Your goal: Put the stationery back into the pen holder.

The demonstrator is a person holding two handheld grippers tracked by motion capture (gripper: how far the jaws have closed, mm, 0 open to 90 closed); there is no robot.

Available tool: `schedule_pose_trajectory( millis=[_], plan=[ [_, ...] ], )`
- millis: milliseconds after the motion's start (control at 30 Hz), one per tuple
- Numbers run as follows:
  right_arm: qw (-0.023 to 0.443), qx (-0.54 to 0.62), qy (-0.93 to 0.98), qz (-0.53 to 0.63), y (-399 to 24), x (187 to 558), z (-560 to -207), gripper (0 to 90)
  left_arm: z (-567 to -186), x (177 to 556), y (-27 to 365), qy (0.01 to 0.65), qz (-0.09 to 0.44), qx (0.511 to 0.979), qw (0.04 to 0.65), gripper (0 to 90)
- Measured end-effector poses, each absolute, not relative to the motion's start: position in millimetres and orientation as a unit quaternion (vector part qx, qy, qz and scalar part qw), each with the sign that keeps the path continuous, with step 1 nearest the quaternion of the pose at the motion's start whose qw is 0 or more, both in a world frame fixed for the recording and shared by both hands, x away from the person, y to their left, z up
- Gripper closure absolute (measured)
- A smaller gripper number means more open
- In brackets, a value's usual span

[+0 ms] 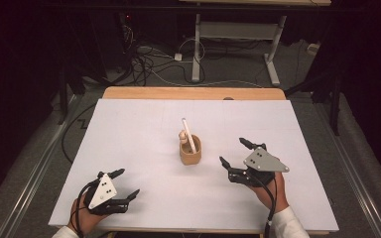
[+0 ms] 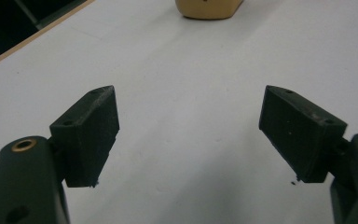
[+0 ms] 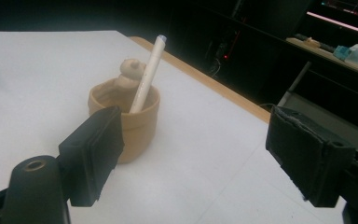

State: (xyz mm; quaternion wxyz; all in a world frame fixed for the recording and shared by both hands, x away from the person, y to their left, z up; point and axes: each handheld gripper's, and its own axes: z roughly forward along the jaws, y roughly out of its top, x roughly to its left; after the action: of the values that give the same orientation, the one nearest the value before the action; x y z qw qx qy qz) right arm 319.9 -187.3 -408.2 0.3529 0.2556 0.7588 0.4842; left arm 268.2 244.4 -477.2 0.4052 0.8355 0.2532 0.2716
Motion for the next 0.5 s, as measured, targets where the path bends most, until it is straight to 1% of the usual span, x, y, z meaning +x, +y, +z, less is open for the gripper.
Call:
schedule_pose_trajectory(
  millis=[233,500],
  plan=[
    [0.354,0.254,0.761,0.481,-199,308,-410,18.9,-477,269,243,0.252,0.273,0.835,0.405,19.2],
    [0.35,0.262,0.758,0.484,-221,292,-424,18.9,-477,272,245,0.256,0.274,0.833,0.406,19.2]
  ],
)
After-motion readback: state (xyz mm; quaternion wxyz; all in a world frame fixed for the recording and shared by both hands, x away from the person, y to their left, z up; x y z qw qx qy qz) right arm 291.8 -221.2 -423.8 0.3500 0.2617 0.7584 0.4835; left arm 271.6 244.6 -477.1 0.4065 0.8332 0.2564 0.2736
